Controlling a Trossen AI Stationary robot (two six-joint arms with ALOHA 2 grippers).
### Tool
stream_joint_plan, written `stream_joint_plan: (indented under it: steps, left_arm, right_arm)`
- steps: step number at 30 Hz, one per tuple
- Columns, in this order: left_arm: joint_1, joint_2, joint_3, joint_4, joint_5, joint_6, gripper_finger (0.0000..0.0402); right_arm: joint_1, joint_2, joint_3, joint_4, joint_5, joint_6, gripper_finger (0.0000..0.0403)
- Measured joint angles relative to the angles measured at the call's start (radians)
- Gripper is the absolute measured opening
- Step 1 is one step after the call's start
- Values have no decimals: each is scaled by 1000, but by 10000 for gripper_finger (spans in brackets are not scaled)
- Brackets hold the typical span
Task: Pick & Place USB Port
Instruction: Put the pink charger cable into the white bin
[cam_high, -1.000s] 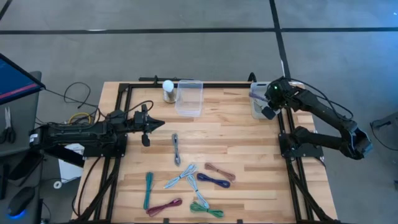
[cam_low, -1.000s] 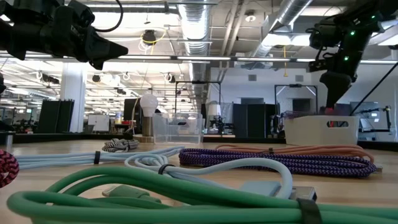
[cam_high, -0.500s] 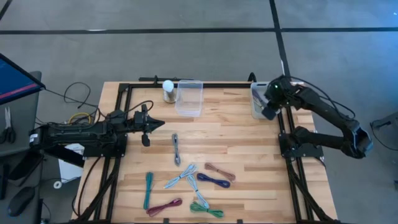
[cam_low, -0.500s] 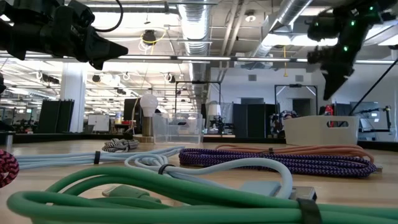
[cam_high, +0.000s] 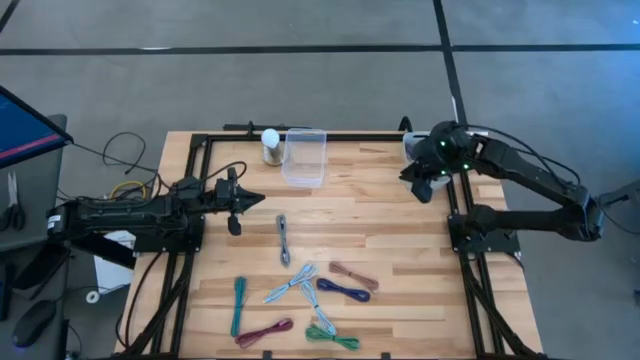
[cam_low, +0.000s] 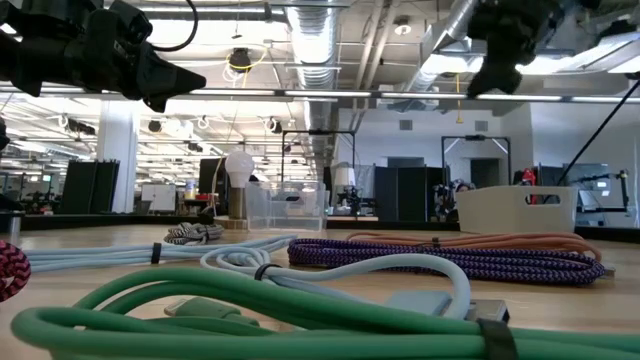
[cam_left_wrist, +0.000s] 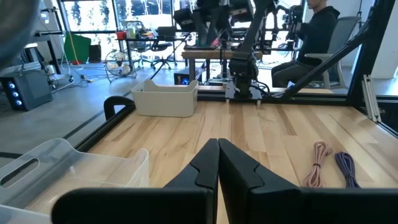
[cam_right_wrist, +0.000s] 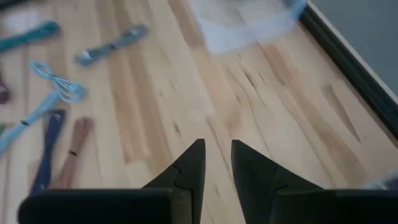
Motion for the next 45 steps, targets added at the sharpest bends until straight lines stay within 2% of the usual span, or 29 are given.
stream_joint_plan:
  steps: [8,11,15,22,27,32,40,45]
  left_arm:
    - [0,0,0,0,0,0,10]
    - [0,0,0,0,0,0,10]
    - [0,0,0,0,0,0,10]
    - [0,0,0,0,0,0,10]
    - [0,0,0,3,0,0,10]
    - [-1,0,0,8,0,-4,10]
    - [-2,0,0,7,0,-45,10]
    - [-2,0,0,8,0,-41,10]
  right_arm:
    - [65,2,0,143,-4,93,71]
    - [97,9,0,203,-73,107,71]
    - [204,29,0,224,-109,105,71]
    - [383,109,-1,272,-46,54,71]
    - [416,183,-1,375,-43,57,71]
    - [420,254,-1,499,-61,145,71]
    - [486,325,9,417,-48,254,71]
    - [564,378,111,231,82,280,71]
